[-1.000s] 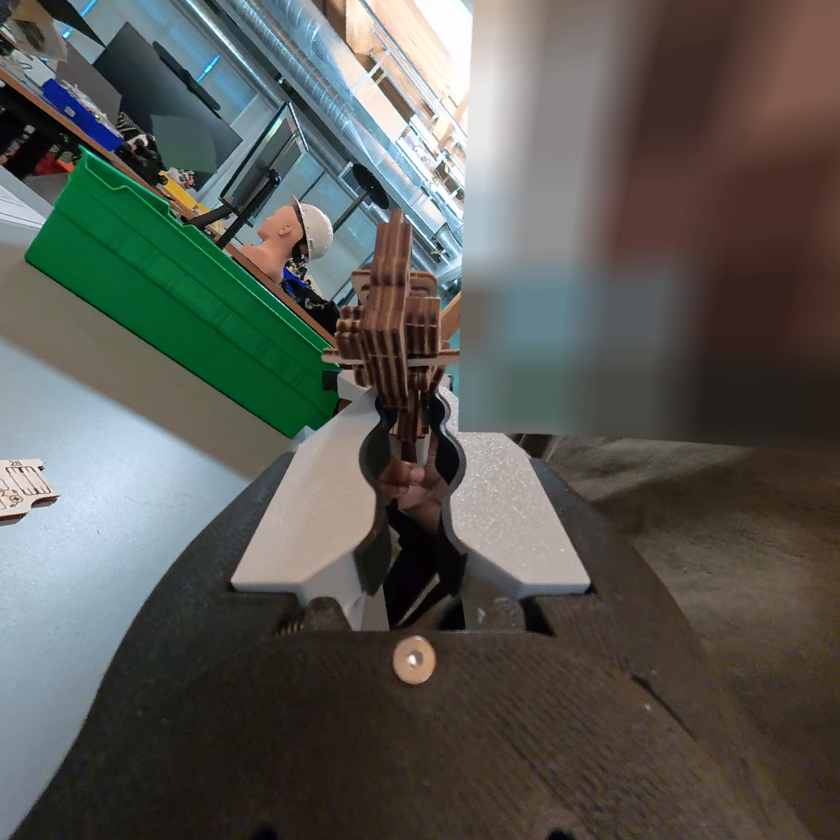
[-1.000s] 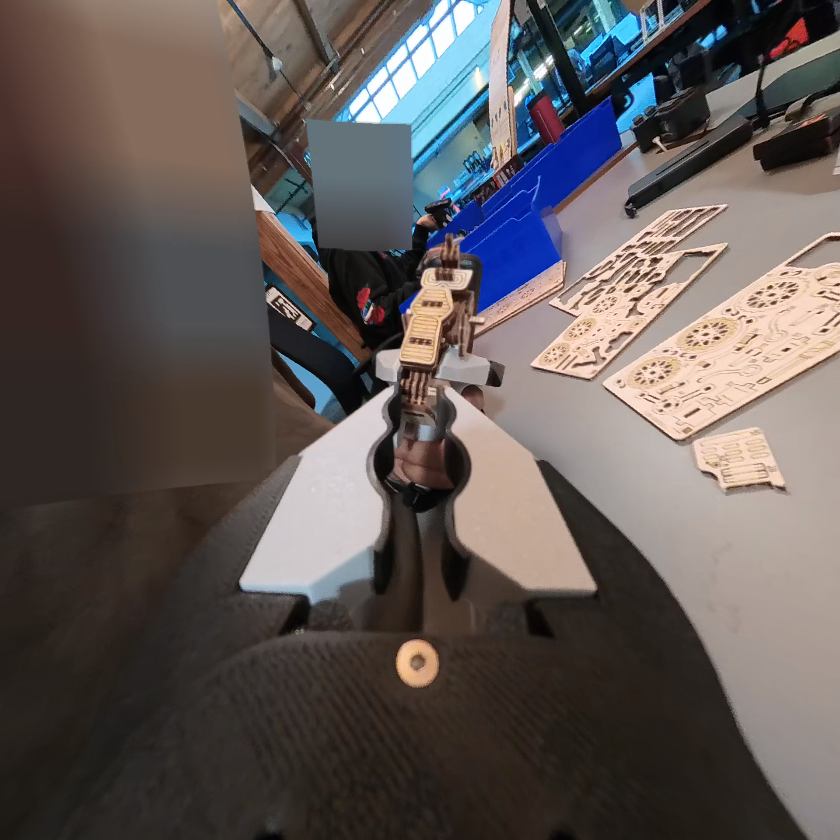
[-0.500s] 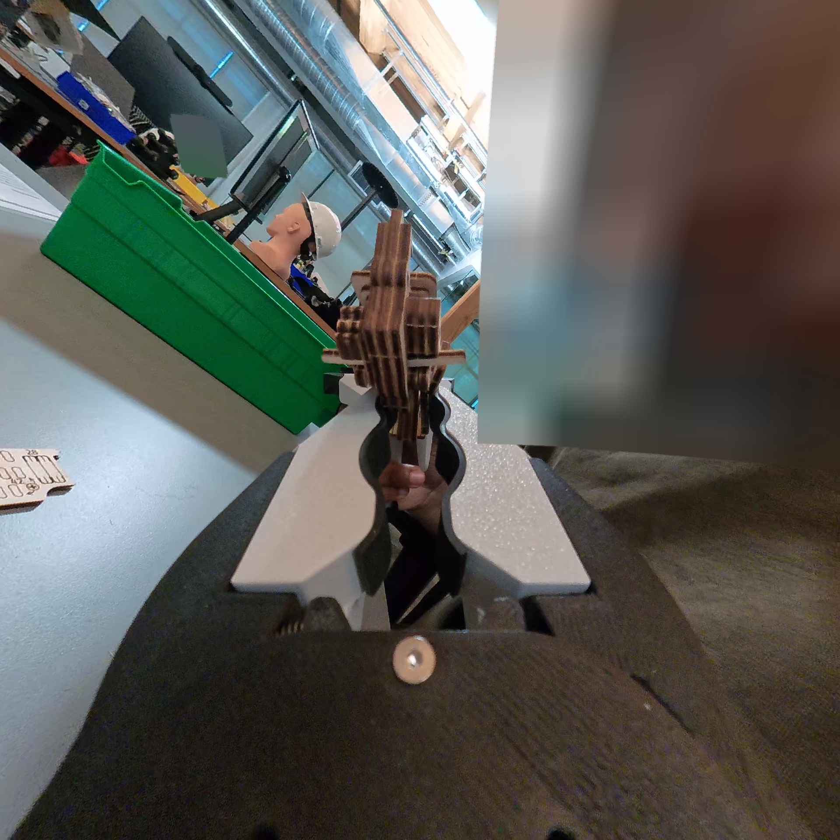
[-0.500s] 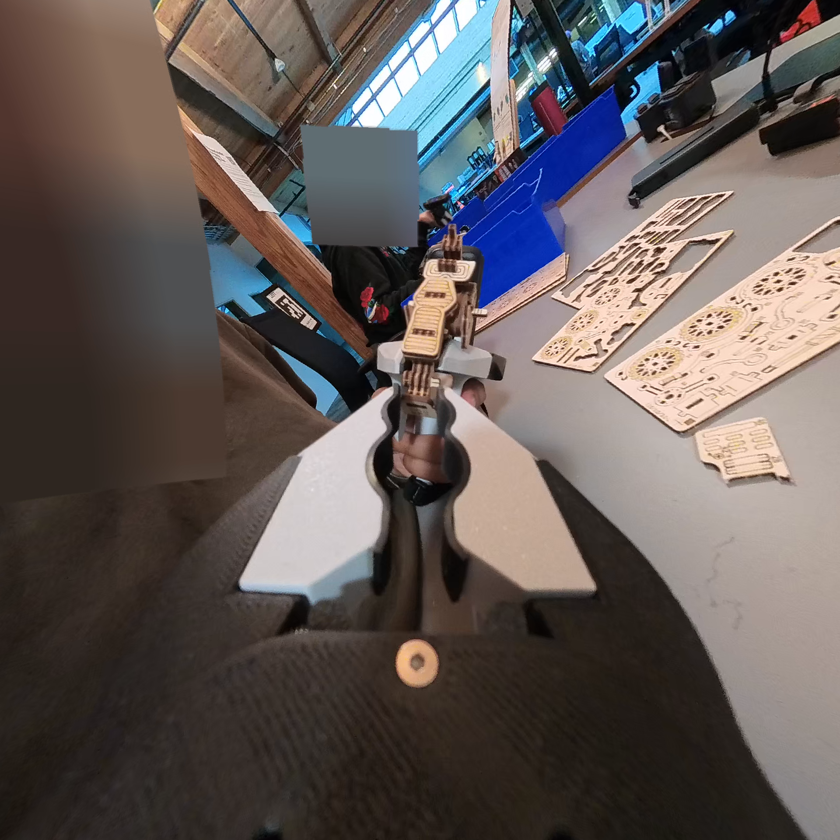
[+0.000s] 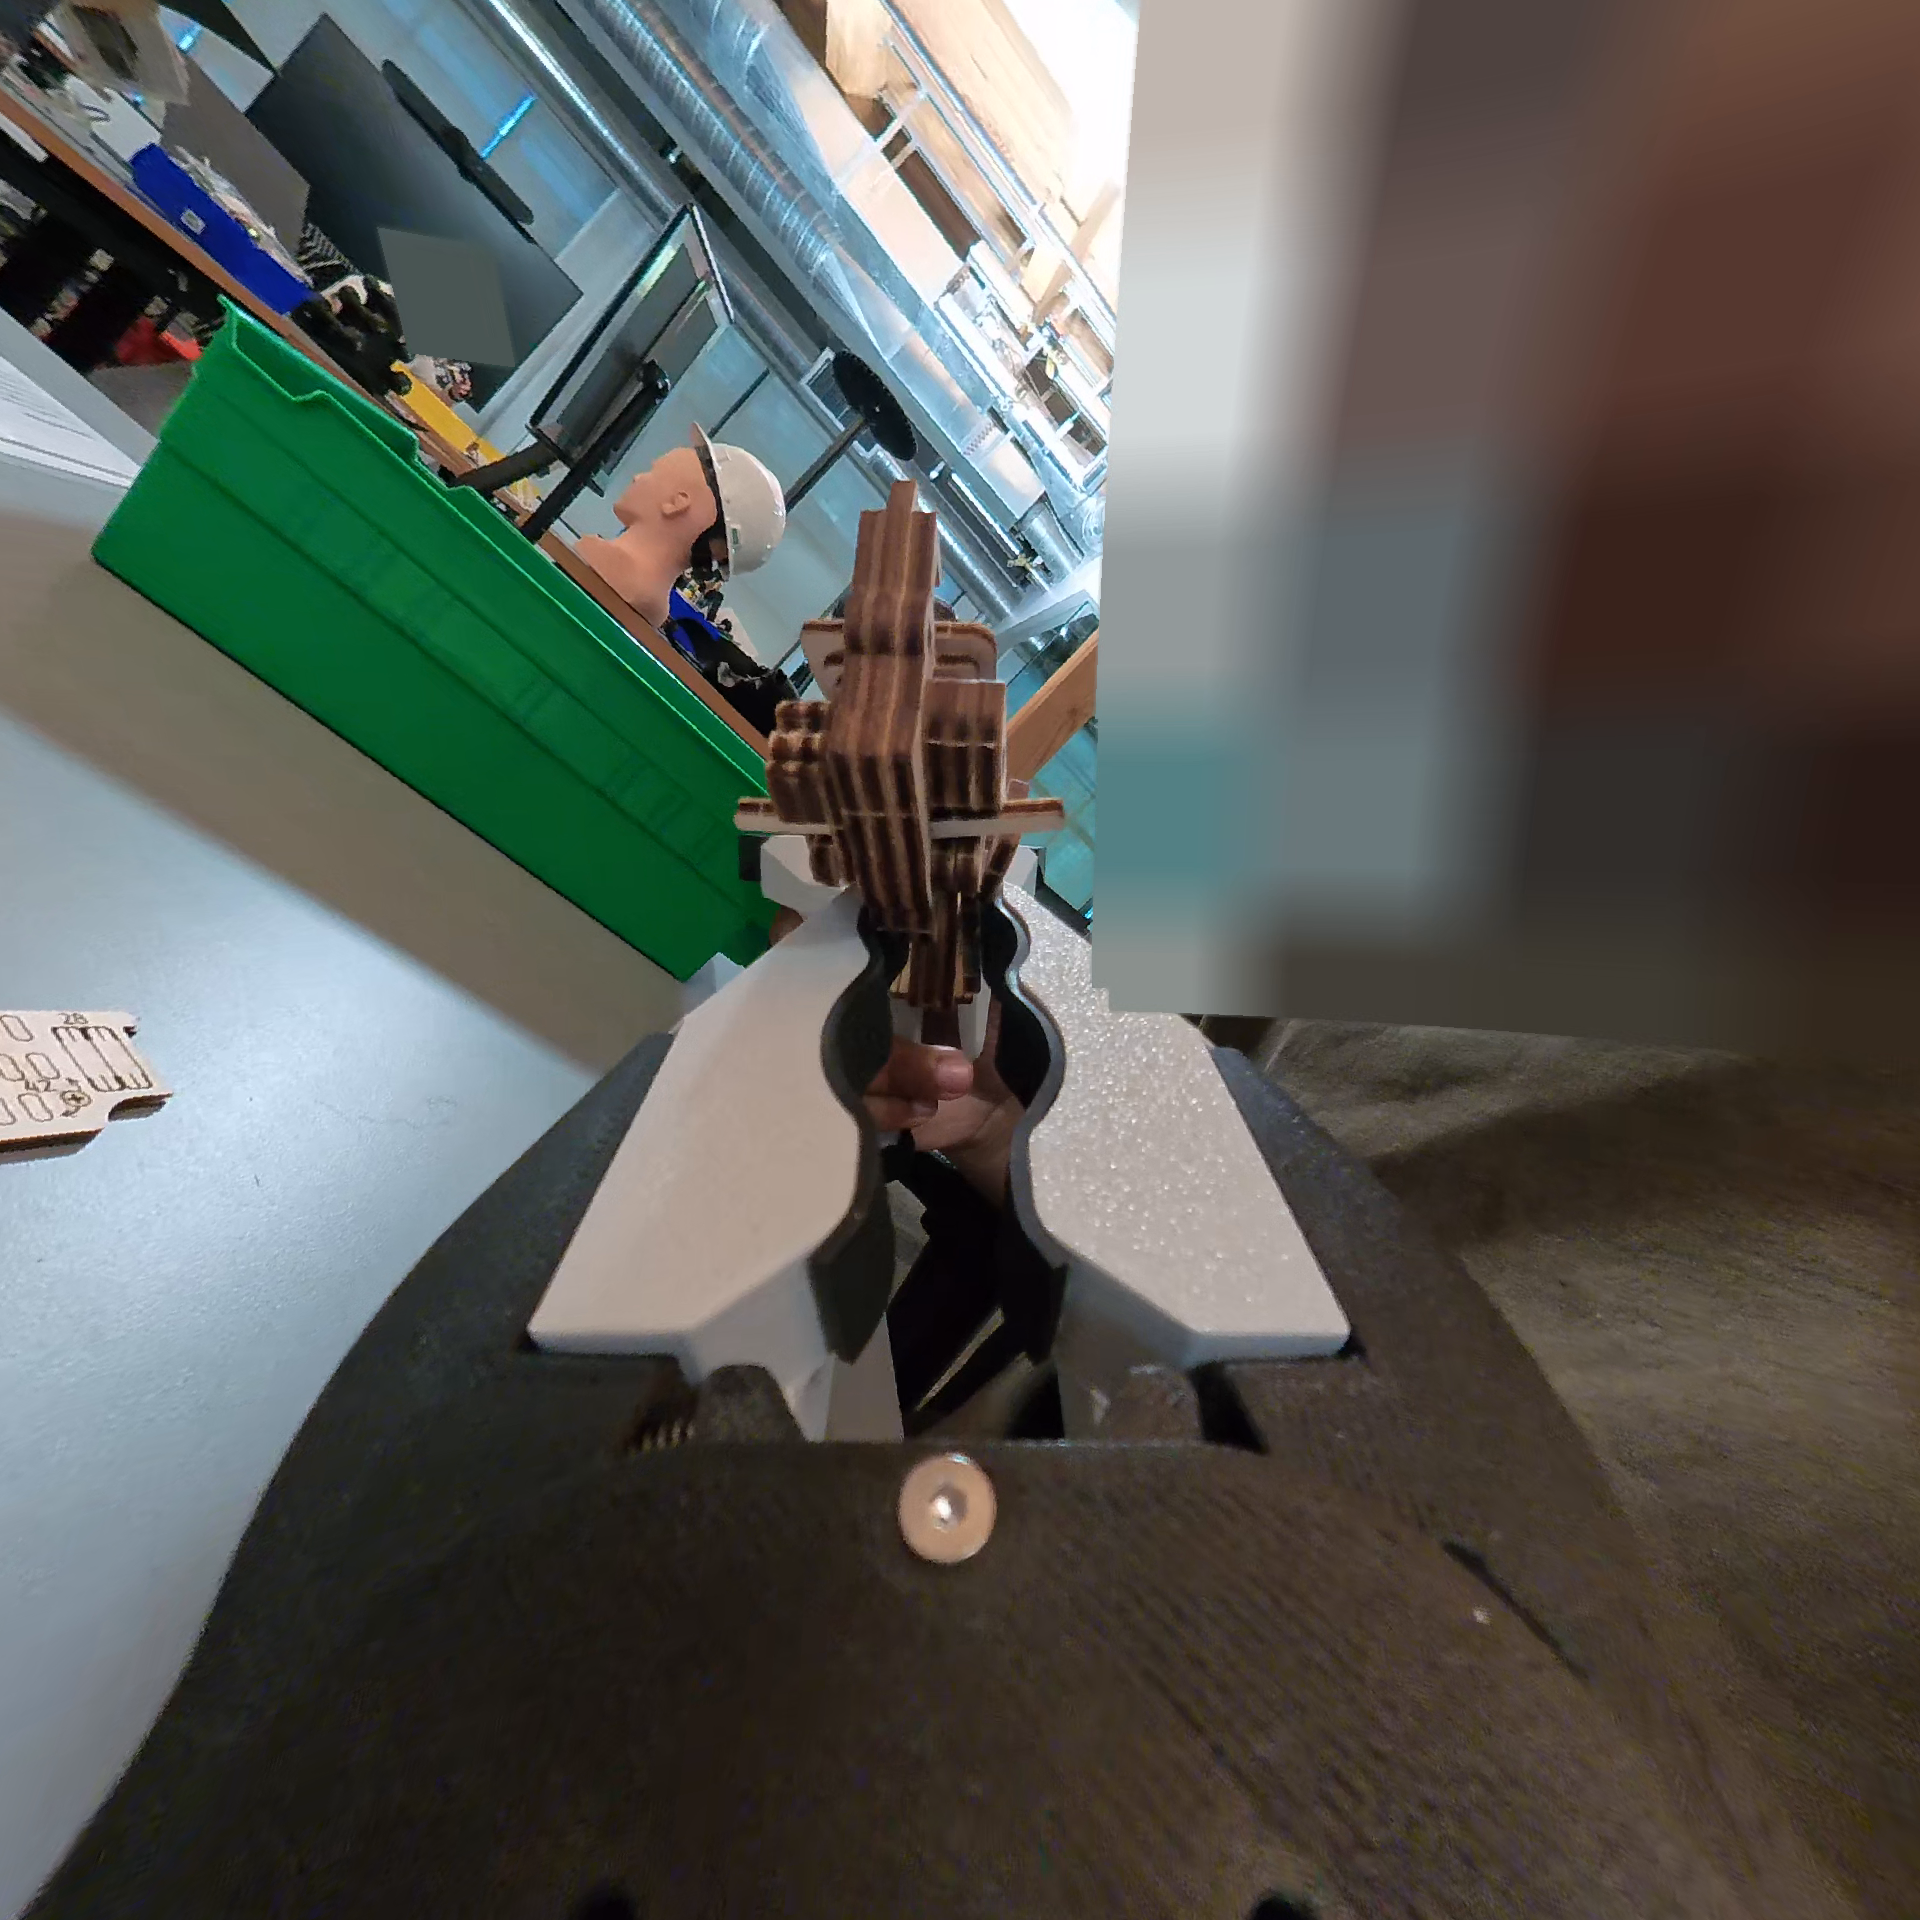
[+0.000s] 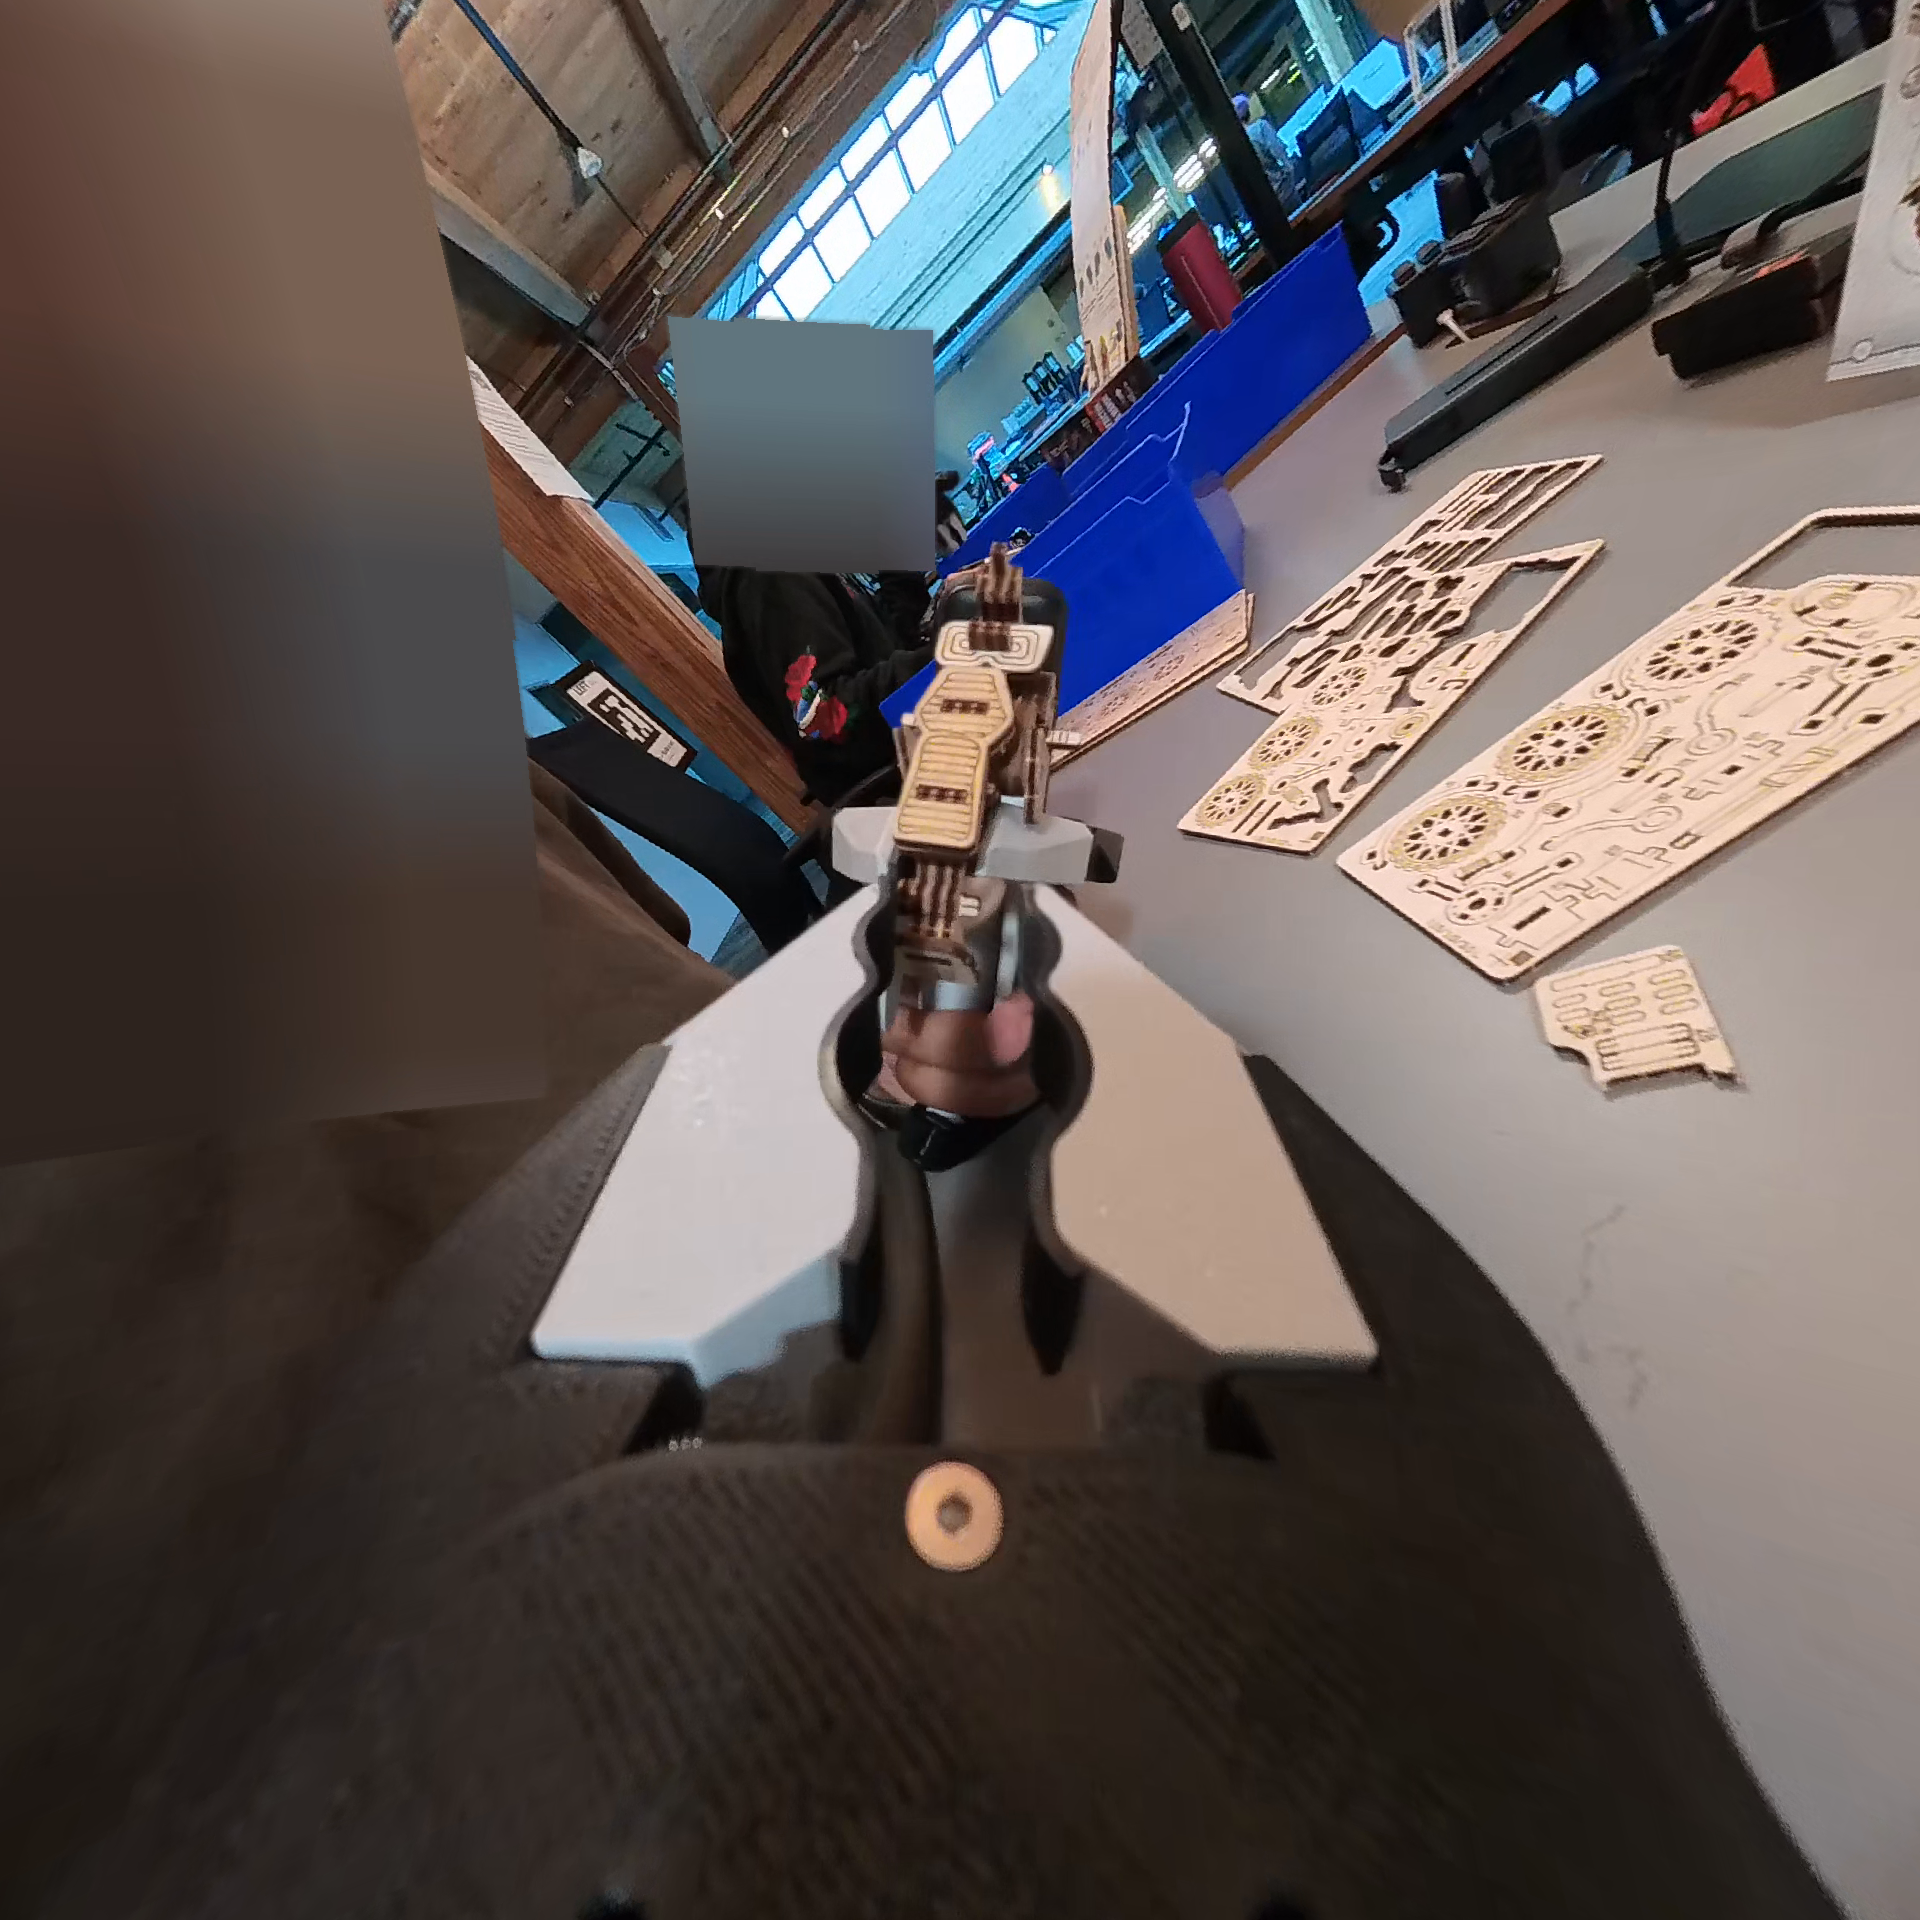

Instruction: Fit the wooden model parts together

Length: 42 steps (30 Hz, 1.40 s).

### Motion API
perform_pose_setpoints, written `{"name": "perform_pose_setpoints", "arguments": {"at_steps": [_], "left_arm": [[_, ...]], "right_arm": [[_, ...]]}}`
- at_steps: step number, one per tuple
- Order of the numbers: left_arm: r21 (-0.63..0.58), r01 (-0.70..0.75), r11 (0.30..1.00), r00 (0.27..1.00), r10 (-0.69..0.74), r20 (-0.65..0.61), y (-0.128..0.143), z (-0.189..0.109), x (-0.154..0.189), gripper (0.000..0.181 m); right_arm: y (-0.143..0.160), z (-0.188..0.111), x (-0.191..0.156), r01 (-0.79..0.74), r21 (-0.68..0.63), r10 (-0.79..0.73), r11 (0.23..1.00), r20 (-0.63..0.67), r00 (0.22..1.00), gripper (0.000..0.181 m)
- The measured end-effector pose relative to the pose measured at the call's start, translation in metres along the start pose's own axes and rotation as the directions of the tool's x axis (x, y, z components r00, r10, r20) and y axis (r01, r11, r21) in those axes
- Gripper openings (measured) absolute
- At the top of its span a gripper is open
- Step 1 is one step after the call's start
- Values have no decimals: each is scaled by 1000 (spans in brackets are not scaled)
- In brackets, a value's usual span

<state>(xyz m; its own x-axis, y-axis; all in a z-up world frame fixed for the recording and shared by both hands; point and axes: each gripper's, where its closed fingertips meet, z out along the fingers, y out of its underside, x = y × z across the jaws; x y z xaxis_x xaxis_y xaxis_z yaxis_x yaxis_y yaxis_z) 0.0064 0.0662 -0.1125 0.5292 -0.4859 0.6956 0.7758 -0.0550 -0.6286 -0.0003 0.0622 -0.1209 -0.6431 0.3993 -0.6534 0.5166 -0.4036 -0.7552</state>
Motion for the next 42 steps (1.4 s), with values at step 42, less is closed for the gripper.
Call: {"name": "perform_pose_setpoints", "arguments": {"at_steps": [42], "left_arm": [[109,125,986,992,-124,-11,-13,0,4,0]], "right_arm": [[-14,-2,-2,-102,102,99,990,34,995,13]]}}
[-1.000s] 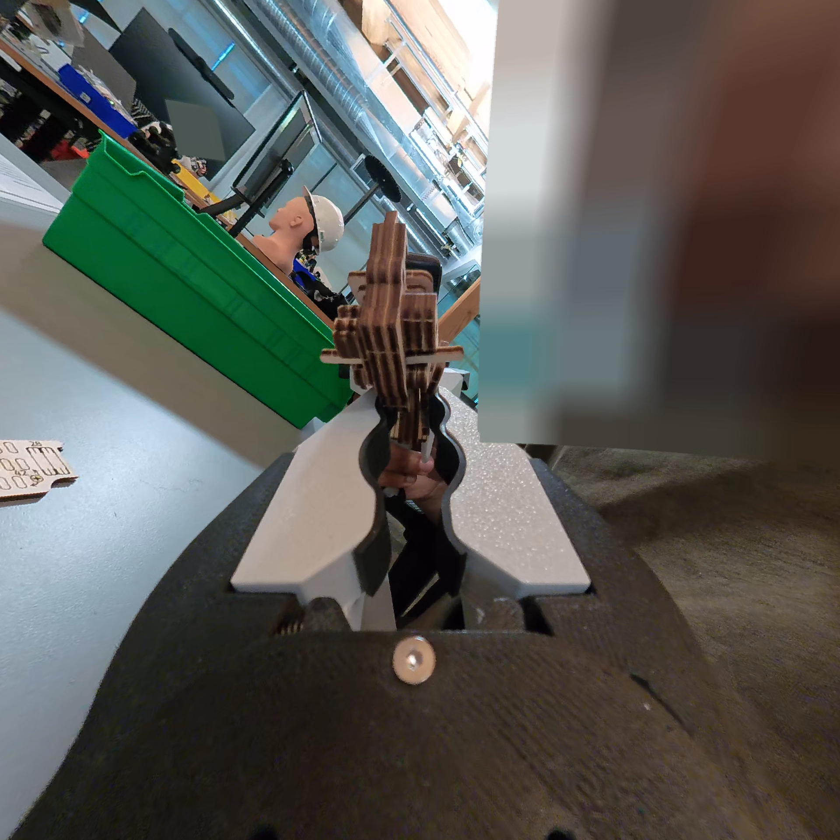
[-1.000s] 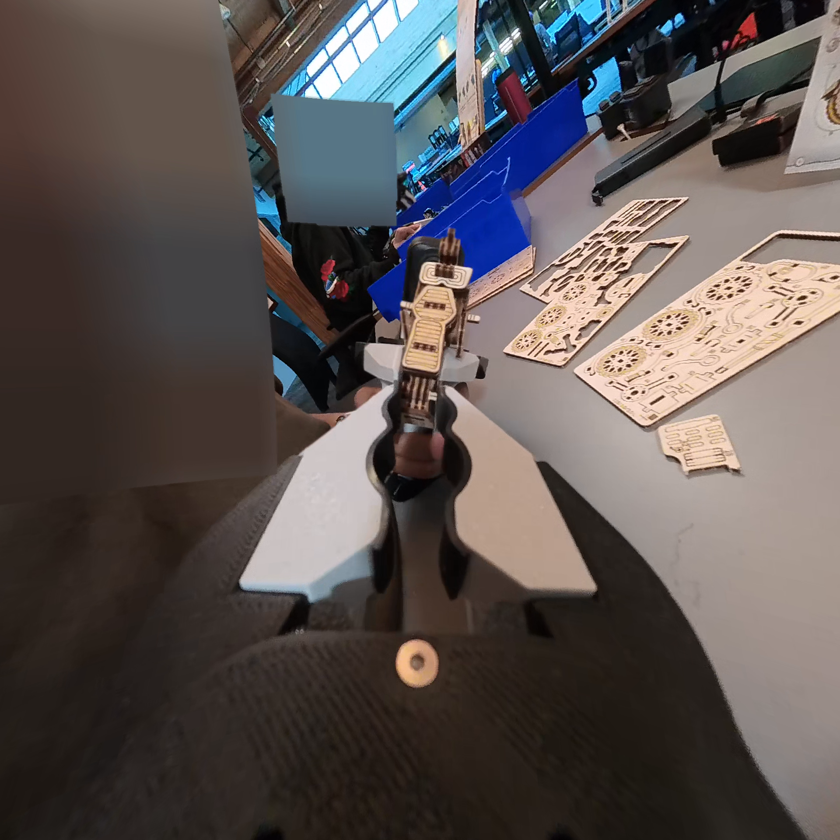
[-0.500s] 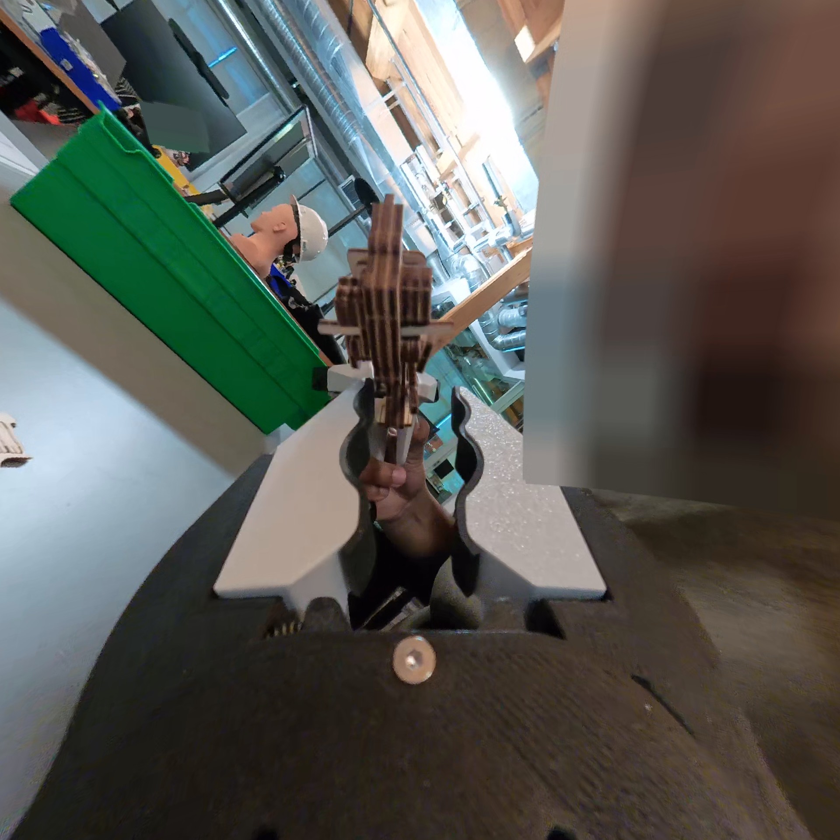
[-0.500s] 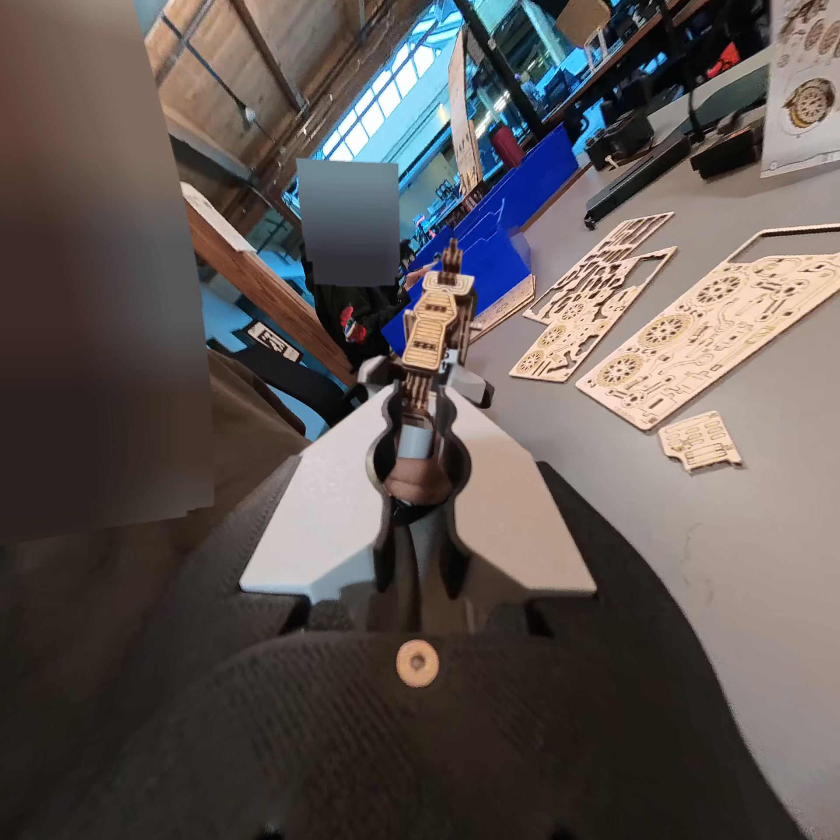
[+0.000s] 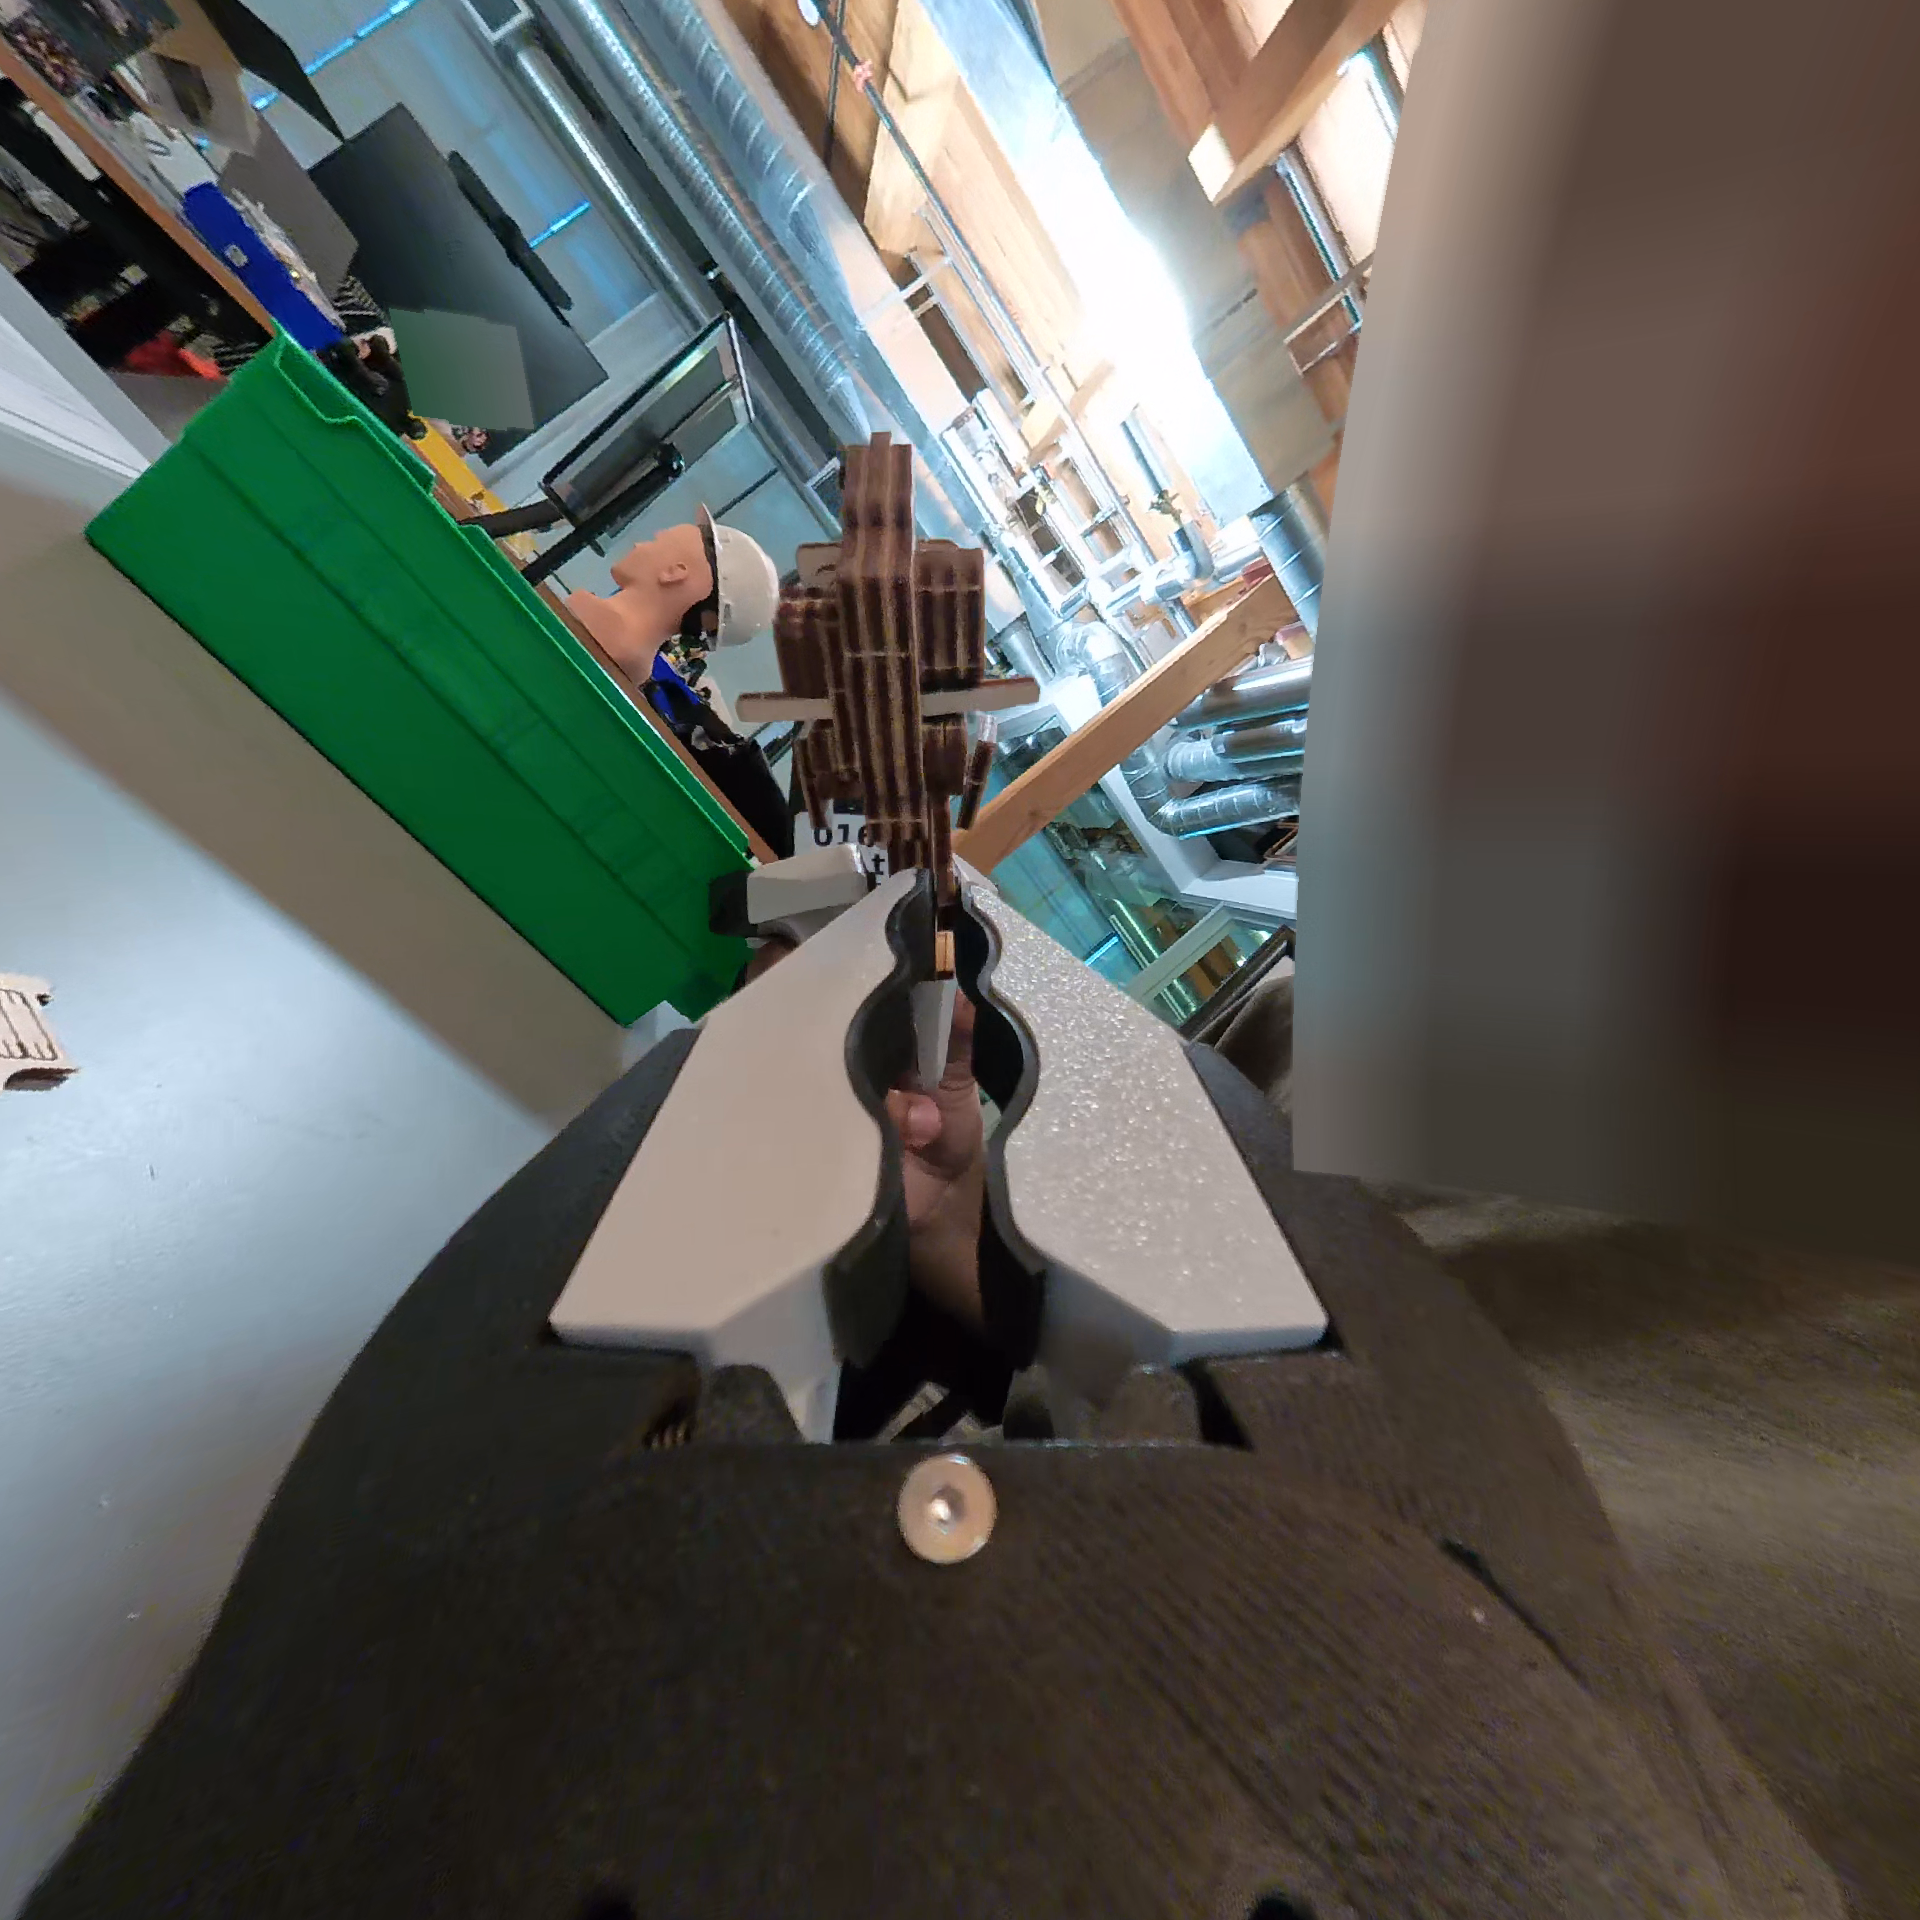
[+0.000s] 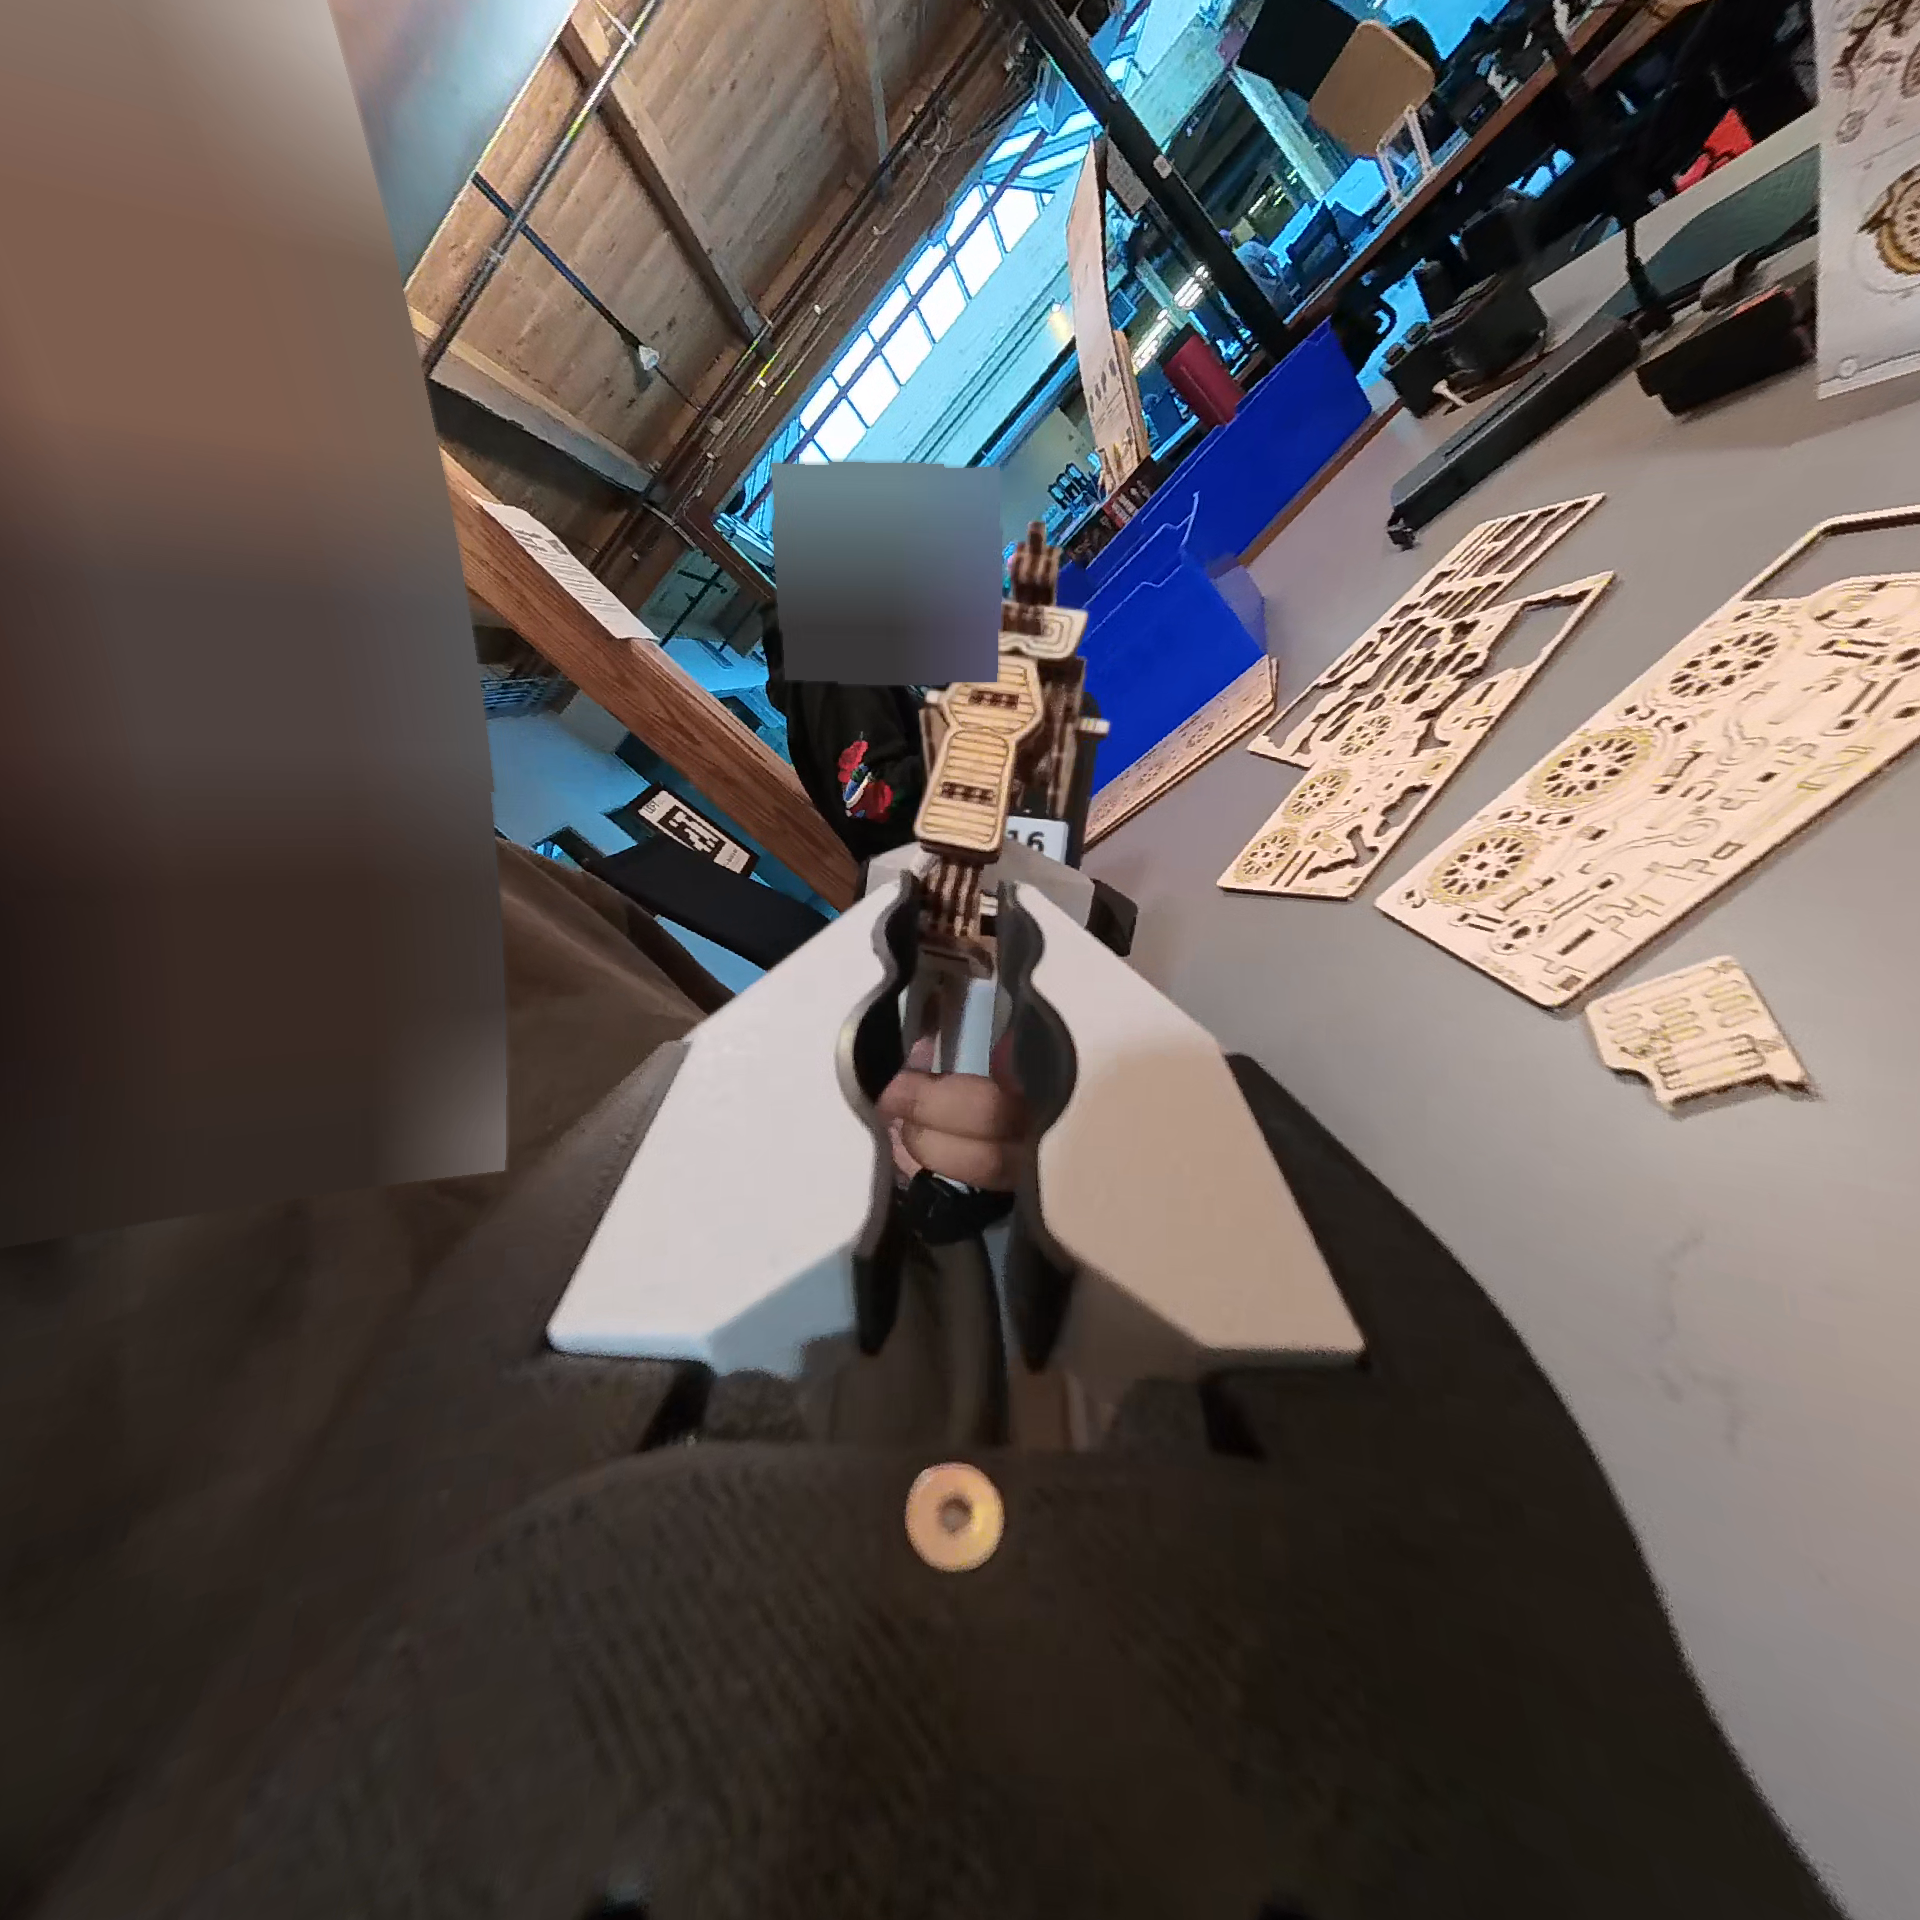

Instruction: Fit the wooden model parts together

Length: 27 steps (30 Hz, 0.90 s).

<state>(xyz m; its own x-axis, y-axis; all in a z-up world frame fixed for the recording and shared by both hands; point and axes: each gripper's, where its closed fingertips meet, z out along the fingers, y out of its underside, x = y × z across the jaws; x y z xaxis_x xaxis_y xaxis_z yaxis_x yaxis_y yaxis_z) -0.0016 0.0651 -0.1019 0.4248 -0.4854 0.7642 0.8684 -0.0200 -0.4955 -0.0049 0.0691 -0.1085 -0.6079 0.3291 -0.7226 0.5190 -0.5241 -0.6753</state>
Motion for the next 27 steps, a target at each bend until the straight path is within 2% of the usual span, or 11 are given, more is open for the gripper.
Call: {"name": "perform_pose_setpoints", "arguments": {"at_steps": [2,5,9,11,13,15,16,17,20,27], "left_arm": [[8,20,1000,1000,-20,-4,-1,0,0,5],[21,48,999,999,-48,0,-1,0,-2,24],[25,43,999,998,-44,44,-5,-2,-9,58],[30,8,1000,996,-11,90,-14,-7,-14,68],[37,-19,999,991,14,129,-23,-12,-19,72],[46,-38,998,988,31,150,-30,-17,-21,71],[44,-48,998,987,40,158,-31,-17,-22,71],[41,-56,998,985,49,166,-31,-18,-22,71],[19,-69,997,983,64,171,-27,-15,-22,70],[-39,-105,994,978,110,176,-16,-8,-20,71]], "right_arm": [[0,1,-2,10,1,-10,1000,5,1000,13],[-3,2,-6,68,18,-68,998,-5,998,13],[-12,-3,-7,304,11,-300,953,-136,944,13],[-23,-13,-2,491,-44,-482,870,-284,829,13],[-32,-24,5,672,-203,-684,712,-420,596,13],[-36,-30,6,768,-381,-827,514,-456,328,13],[-36,-31,6,782,-436,-860,446,-450,239,13],[-35,-30,5,786,-462,-875,411,-441,198,13],[-32,-29,2,793,-467,-884,391,-430,183,13],[-28,-26,-1,801,-532,-923,273,-380,63,13]]}}
